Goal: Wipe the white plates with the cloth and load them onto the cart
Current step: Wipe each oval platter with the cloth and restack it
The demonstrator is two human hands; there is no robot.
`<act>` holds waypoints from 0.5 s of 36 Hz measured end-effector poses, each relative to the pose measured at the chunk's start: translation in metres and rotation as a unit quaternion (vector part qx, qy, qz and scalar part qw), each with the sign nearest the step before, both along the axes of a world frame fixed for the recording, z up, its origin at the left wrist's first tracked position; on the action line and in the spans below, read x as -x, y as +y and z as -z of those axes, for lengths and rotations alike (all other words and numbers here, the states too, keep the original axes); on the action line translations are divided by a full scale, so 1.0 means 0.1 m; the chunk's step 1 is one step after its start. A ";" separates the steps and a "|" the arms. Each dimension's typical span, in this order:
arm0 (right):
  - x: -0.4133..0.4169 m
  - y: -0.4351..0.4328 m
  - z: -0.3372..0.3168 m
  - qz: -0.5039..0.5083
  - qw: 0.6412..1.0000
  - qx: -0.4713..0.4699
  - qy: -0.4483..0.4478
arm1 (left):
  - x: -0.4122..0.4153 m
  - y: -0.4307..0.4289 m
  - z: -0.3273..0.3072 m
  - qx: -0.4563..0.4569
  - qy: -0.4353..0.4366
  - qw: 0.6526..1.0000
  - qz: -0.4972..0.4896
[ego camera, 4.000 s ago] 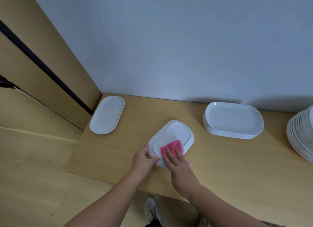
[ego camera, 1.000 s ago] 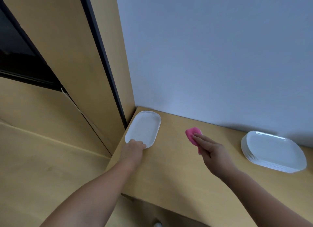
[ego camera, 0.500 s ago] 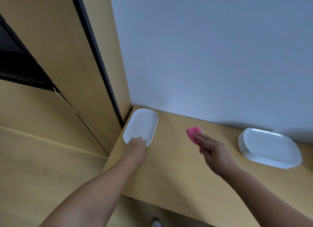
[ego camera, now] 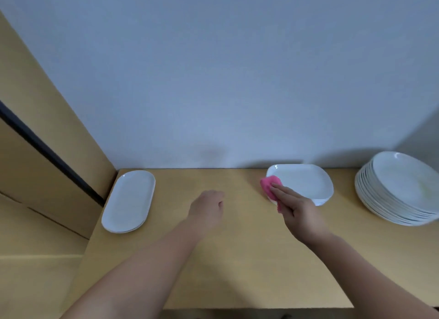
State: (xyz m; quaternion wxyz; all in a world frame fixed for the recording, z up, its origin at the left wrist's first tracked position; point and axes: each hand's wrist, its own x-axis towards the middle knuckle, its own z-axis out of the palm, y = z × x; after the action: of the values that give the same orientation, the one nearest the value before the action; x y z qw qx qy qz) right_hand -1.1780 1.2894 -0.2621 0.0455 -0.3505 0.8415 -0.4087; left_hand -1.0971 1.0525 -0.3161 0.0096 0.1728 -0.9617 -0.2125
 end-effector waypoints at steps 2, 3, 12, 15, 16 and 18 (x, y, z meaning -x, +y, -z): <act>0.10 0.23 0.00 0.013 1.000 0.002 -0.002 | 0.19 0.22 0.00 -0.016 -0.002 1.000 0.013; 0.15 0.34 0.00 0.017 1.000 0.006 0.000 | 0.29 0.33 -0.01 -0.028 -0.002 1.000 0.013; 0.61 1.19 0.07 0.040 0.999 0.012 0.009 | 1.09 1.08 0.00 -0.113 -0.033 0.991 -0.066; 0.73 1.33 0.09 0.035 0.999 0.009 0.019 | 1.27 1.18 0.04 -0.096 -0.046 0.989 -0.105; 0.77 1.36 0.09 0.032 0.999 0.010 0.023 | 1.32 1.20 0.05 -0.091 -0.052 0.988 -0.112; 0.84 1.42 0.11 0.026 0.999 0.012 0.032 | 1.38 1.22 0.09 -0.094 -0.064 0.986 -0.126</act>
State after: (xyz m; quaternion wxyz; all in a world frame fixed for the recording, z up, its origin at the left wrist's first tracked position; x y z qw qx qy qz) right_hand -1.2616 1.4312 -0.2732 0.0038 -0.3415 0.8463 -0.4088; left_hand -1.2349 1.1745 -0.3252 -0.0416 0.3060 -0.9066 -0.2874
